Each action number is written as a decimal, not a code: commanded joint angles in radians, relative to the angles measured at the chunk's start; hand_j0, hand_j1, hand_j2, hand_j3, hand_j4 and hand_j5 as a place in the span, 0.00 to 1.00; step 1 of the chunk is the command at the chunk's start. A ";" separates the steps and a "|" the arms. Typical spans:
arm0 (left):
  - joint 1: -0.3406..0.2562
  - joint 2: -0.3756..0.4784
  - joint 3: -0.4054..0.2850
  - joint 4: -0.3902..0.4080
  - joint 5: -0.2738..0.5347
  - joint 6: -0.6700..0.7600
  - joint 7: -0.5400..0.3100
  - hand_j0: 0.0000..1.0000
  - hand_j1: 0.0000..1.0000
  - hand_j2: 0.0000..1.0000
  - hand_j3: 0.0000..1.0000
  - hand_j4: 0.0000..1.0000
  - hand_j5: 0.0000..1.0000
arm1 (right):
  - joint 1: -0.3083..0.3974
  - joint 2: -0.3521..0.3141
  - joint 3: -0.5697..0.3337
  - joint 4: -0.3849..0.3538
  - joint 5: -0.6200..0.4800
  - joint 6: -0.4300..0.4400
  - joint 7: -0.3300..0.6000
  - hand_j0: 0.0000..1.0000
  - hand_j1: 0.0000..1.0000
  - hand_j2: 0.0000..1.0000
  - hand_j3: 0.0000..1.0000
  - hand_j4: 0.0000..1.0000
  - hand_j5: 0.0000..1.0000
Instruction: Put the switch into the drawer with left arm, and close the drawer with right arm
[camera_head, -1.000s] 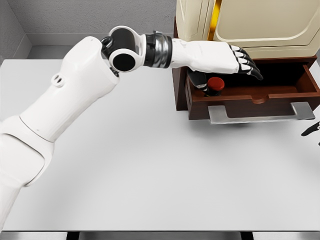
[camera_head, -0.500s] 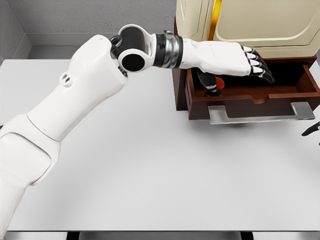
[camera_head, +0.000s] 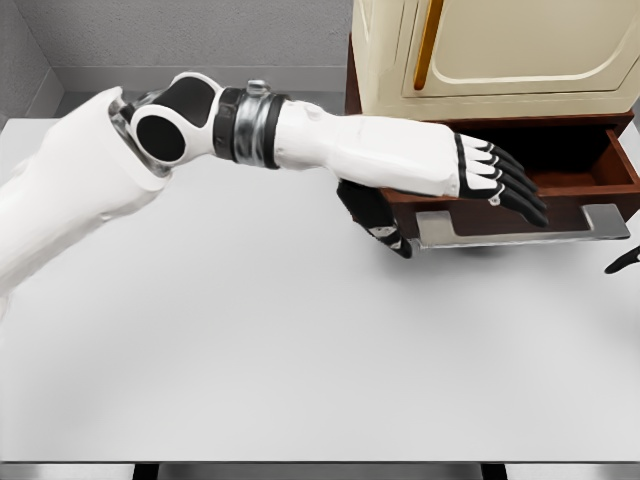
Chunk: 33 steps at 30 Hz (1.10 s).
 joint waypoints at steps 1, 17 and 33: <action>-0.017 0.172 -0.124 -0.036 0.167 0.003 0.000 1.00 1.00 1.00 1.00 1.00 1.00 | 0.000 0.009 -0.006 0.000 -0.007 0.003 0.000 0.61 0.61 0.61 0.61 0.61 0.61; -0.088 0.153 -0.144 -0.106 0.521 0.642 0.079 1.00 1.00 1.00 1.00 1.00 1.00 | -0.023 0.104 -0.014 0.000 -0.009 0.003 0.000 0.61 0.61 0.61 0.61 0.61 0.61; -0.074 0.151 -0.199 -0.155 0.533 0.825 0.234 1.00 1.00 1.00 1.00 1.00 1.00 | -0.023 0.093 -0.033 0.000 -0.064 0.003 0.000 0.62 0.62 0.62 0.62 0.62 0.62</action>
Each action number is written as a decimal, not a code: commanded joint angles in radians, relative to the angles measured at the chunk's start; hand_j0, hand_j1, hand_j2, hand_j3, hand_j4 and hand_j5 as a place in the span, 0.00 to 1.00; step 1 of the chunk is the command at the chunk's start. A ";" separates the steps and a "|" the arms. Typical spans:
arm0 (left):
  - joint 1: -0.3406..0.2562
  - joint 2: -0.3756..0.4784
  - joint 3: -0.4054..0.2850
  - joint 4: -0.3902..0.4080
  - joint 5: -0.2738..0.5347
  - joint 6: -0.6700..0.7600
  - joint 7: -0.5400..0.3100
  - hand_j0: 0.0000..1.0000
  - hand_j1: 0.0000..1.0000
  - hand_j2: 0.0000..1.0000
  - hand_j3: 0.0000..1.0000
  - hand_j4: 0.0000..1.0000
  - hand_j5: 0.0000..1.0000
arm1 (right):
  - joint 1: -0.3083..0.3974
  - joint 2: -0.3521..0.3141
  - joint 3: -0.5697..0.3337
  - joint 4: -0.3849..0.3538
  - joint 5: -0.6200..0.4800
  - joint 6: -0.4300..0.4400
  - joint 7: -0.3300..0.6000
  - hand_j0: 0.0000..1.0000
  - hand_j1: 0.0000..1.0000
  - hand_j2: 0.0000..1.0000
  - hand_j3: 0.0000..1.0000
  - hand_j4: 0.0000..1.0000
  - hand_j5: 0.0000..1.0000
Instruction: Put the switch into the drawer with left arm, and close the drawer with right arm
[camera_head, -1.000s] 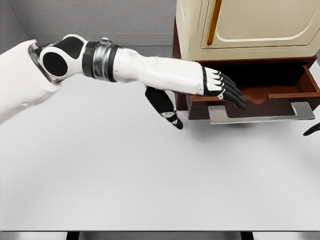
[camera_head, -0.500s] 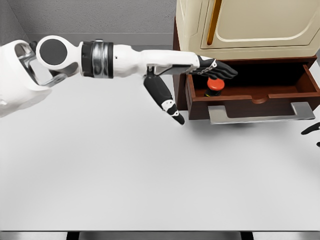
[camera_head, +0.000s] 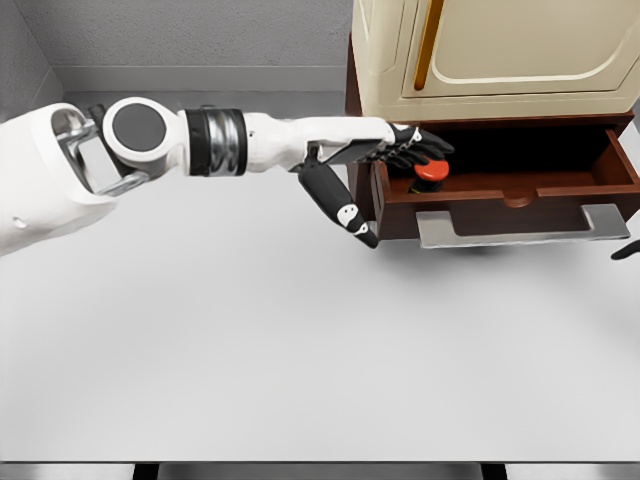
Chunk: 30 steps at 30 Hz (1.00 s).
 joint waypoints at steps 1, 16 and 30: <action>0.000 -0.002 -0.008 0.001 0.008 0.011 0.003 1.00 1.00 1.00 1.00 1.00 1.00 | 0.000 -0.004 -0.002 0.000 -0.015 0.003 0.000 0.62 0.62 0.62 0.62 0.62 0.62; 0.008 -0.085 -0.011 0.131 0.023 0.011 0.001 1.00 1.00 1.00 1.00 1.00 1.00 | 0.014 0.007 -0.028 0.000 -0.018 0.003 0.000 0.64 0.64 0.64 0.64 0.64 0.64; 0.008 -0.148 -0.024 0.167 0.023 0.008 0.000 1.00 1.00 1.00 1.00 1.00 1.00 | 0.063 -0.039 -0.028 0.000 -0.052 0.003 0.000 0.64 0.64 0.64 0.64 0.64 0.64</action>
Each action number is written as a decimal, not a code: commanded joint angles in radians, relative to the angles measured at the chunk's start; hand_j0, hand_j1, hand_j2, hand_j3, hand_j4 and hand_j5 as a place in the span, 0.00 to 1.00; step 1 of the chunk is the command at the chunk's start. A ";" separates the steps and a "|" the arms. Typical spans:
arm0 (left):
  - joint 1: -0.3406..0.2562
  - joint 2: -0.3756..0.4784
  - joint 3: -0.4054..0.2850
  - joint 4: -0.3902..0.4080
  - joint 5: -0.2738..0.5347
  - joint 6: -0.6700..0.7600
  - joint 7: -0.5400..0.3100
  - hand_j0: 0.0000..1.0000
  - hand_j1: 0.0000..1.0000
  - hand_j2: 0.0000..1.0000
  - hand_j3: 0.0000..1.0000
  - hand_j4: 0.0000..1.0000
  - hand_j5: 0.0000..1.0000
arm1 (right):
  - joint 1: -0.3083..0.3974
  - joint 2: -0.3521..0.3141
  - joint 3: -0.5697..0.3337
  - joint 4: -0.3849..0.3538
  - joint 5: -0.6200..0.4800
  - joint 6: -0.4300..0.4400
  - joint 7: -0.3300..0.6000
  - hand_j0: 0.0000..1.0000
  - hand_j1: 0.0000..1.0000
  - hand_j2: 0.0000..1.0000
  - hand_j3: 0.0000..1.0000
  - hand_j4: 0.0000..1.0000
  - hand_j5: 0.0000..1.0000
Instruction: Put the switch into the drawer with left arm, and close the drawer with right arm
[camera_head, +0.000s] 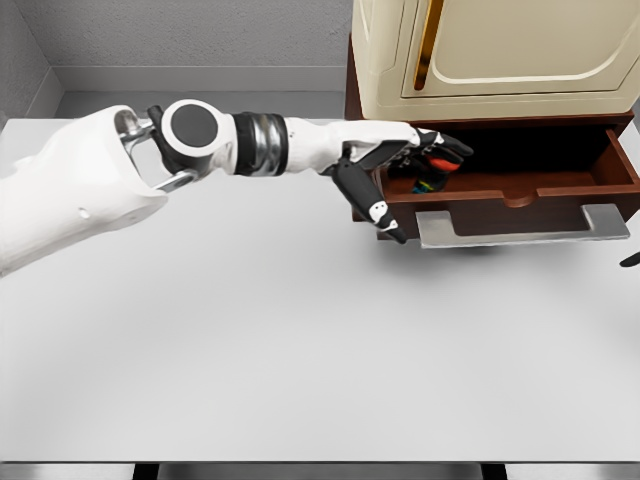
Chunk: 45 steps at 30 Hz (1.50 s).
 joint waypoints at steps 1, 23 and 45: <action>0.000 -0.009 0.000 0.006 0.003 0.000 -0.001 1.00 1.00 1.00 1.00 1.00 1.00 | 0.000 -0.005 0.000 0.000 -0.008 0.003 0.000 0.64 0.64 0.64 0.64 0.64 0.64; -0.026 -0.082 0.010 0.055 0.006 -0.019 -0.010 1.00 1.00 1.00 1.00 1.00 1.00 | 0.000 -0.010 0.012 0.000 -0.008 0.003 0.000 0.65 0.65 0.65 0.65 0.65 0.65; -0.095 0.250 0.029 -0.227 0.195 -0.483 -0.231 1.00 1.00 1.00 1.00 1.00 1.00 | -0.015 -0.054 0.066 0.000 -0.008 0.003 0.000 0.59 0.59 0.59 0.59 0.59 0.59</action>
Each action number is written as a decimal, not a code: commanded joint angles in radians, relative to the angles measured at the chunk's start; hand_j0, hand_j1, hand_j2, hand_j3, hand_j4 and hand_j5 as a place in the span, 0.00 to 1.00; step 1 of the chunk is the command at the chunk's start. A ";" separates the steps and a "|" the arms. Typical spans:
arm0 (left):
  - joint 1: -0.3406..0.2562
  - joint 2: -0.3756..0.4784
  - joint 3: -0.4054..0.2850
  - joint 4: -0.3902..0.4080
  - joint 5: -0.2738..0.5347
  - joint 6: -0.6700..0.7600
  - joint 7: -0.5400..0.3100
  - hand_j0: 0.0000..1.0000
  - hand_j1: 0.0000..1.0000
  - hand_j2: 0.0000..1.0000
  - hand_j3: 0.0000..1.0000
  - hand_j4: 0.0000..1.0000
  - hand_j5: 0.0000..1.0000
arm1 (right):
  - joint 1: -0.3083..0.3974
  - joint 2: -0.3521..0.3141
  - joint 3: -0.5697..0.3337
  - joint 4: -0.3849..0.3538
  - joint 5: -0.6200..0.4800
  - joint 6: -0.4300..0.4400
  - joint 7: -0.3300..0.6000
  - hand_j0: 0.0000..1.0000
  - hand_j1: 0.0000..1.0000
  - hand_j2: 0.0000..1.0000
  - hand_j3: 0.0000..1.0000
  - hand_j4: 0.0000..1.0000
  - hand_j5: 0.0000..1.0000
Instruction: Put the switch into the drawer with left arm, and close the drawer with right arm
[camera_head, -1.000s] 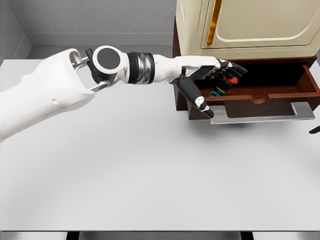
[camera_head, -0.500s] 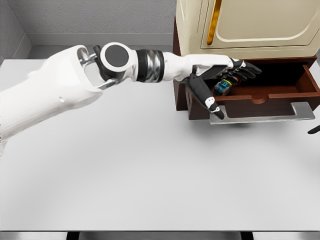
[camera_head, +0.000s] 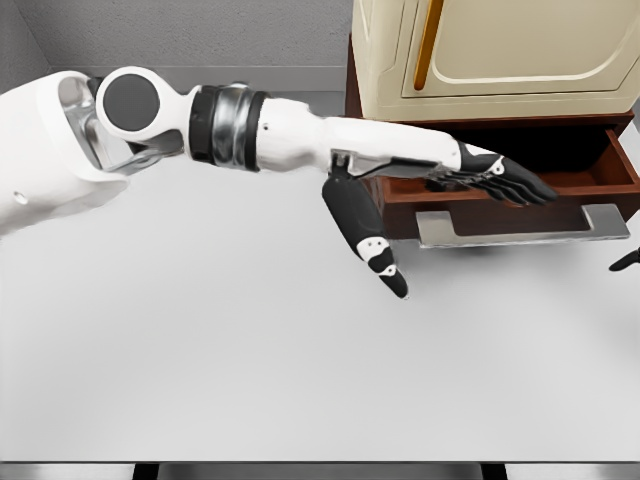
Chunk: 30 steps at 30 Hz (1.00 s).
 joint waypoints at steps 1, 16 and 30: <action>0.000 0.189 0.013 -0.032 0.137 -0.105 -0.012 1.00 1.00 1.00 1.00 1.00 1.00 | -0.002 -0.022 0.021 0.000 -0.007 0.003 0.000 0.59 0.59 0.59 0.59 0.59 0.59; 0.190 0.414 0.034 -0.032 0.088 -0.130 -0.012 1.00 1.00 1.00 1.00 1.00 1.00 | -0.127 -0.033 0.155 0.003 -0.006 0.003 0.000 0.60 0.60 0.60 0.60 0.60 0.60; 0.187 0.454 0.044 -0.031 0.086 -0.135 -0.012 1.00 1.00 1.00 1.00 1.00 1.00 | -0.313 -0.054 0.297 0.058 0.003 0.003 0.000 0.62 0.62 0.62 0.62 0.62 0.62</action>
